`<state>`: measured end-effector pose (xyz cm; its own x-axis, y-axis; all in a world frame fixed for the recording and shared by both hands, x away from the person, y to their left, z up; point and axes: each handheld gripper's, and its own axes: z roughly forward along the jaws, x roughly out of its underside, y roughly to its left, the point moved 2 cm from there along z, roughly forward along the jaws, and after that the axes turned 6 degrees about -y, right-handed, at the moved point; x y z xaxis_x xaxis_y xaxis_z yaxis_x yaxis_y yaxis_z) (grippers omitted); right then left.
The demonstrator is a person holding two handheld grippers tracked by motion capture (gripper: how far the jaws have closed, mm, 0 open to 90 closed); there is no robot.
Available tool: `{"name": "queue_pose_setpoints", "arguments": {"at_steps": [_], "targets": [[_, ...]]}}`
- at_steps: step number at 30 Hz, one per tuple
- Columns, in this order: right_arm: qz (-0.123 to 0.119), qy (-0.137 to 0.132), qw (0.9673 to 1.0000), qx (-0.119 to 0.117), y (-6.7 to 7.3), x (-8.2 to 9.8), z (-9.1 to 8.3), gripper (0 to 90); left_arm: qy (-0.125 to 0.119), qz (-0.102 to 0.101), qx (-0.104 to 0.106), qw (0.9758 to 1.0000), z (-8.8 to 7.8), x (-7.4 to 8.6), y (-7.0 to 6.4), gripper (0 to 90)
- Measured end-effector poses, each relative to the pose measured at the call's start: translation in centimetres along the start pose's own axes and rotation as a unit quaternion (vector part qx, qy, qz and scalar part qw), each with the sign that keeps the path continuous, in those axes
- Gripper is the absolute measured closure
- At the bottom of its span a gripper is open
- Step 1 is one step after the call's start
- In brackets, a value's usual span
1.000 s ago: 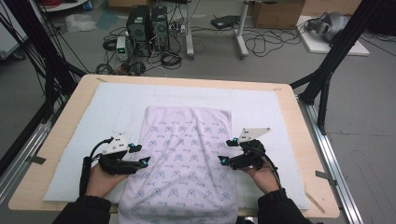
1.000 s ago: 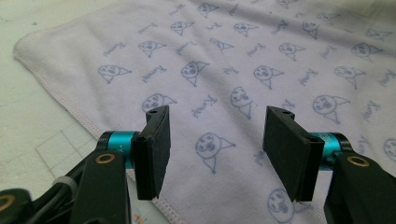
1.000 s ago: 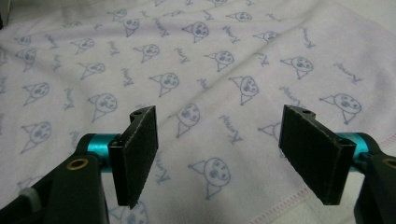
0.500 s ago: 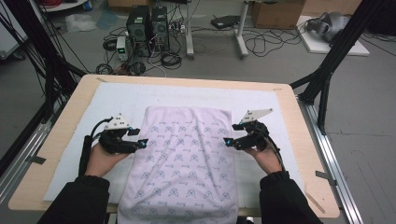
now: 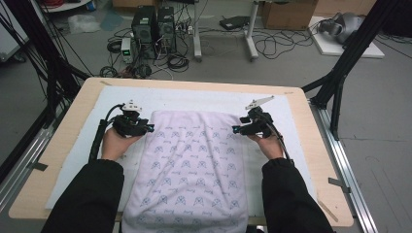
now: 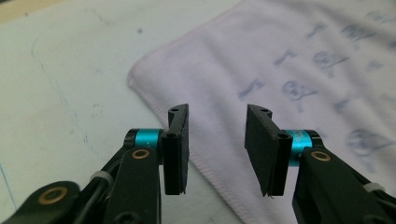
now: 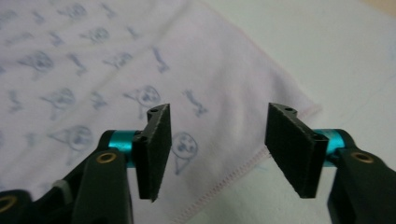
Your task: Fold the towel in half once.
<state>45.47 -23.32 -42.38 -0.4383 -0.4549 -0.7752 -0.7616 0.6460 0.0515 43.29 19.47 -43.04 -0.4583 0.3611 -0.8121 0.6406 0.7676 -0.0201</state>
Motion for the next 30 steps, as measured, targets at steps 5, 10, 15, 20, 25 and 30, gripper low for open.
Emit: {"name": "queue_pose_setpoints", "arguments": {"at_steps": [5, 10, 15, 20, 25, 30], "targets": [[0.03, 0.018, 0.9991, 0.023, -1.3, 1.8, 1.4, 45.4, 0.023, -0.017, -0.019, 0.9994, 1.4, 0.9, 0.6, 61.9], [0.026, 0.013, 0.9989, 0.037, -1.2, 2.2, 2.2, 56.5, 0.035, -0.036, -0.038, 0.998, 2.0, 1.1, 0.7, 72.5], [0.031, 0.01, 0.9995, 0.006, -0.9, 2.0, 2.3, 83.3, 0.036, -0.027, -0.038, 0.9983, 2.0, 1.0, 0.2, 84.6], [0.039, 0.001, 0.9992, -0.006, -0.8, 1.5, 1.4, 84.9, 0.009, -0.037, -0.018, 0.9991, 0.8, 0.5, 0.5, 86.1], [0.041, -0.05, 0.9977, -0.018, -0.2, 0.1, -2.1, 85.3, -0.016, -0.027, 0.003, 0.9995, -2.1, -0.4, 0.5, 86.1], [0.022, -0.073, 0.9958, -0.049, 1.5, -0.6, -6.1, 85.2, -0.05, -0.002, 0.02, 0.9985, -6.0, -0.3, -0.7, 86.2]]}}
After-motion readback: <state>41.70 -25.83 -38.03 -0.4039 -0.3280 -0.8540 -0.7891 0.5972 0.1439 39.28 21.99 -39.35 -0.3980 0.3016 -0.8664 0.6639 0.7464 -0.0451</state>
